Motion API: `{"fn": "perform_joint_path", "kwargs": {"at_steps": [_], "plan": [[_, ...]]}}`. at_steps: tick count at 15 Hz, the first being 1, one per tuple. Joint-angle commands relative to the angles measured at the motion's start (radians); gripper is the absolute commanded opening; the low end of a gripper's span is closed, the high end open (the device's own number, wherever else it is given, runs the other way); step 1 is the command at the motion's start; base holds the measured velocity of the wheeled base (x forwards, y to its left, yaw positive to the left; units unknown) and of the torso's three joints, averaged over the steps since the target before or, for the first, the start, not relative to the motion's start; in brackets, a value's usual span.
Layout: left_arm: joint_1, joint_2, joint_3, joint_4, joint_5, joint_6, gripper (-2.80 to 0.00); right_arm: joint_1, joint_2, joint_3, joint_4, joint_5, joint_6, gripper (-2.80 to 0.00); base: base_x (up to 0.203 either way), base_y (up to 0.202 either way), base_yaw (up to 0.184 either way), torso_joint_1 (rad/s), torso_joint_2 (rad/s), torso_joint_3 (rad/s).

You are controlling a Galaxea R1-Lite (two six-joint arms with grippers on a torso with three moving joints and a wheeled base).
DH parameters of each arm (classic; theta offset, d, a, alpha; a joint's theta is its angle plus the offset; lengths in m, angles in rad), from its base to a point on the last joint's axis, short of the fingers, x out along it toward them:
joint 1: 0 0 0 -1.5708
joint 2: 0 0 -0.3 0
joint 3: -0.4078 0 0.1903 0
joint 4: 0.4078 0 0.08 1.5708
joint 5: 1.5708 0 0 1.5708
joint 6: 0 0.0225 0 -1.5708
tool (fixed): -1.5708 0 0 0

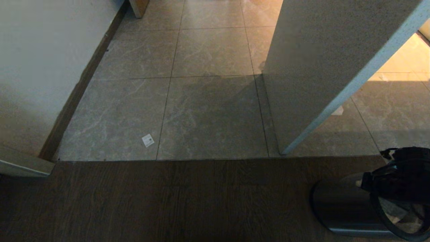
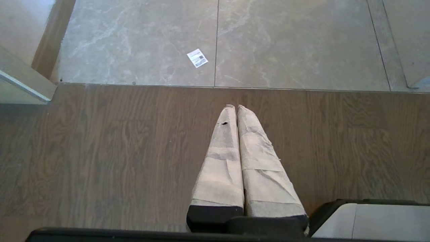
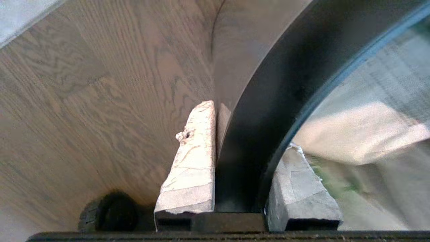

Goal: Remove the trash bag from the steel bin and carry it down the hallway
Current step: Place the outer trash can on the ground

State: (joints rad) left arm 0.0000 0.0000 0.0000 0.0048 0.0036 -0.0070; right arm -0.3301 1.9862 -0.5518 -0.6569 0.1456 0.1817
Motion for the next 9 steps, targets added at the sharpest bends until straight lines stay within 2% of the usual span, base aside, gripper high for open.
{"fn": "perform_joint_path", "kwargs": {"at_steps": [1, 4, 9], "plan": [[0.0, 0.0, 0.0, 0.0, 0.001, -0.001, -2.8, -0.027, -0.102, -0.011, 0.056, 0.004, -0.03, -2.8, 0.0, 0.0, 0.0, 0.0, 0.0, 0.0], [0.0, 0.0, 0.0, -0.001, 0.0, -0.001, -2.8, -0.086, -0.208, -0.009, 0.157, 0.008, -0.094, -2.8, 0.0, 0.0, 0.0, 0.0, 0.0, 0.0], [0.0, 0.0, 0.0, 0.0, 0.001, -0.001, -2.8, -0.195, -0.375, -0.004, 0.225, 0.017, -0.228, -2.8, 0.0, 0.0, 0.0, 0.0, 0.0, 0.0]]}}
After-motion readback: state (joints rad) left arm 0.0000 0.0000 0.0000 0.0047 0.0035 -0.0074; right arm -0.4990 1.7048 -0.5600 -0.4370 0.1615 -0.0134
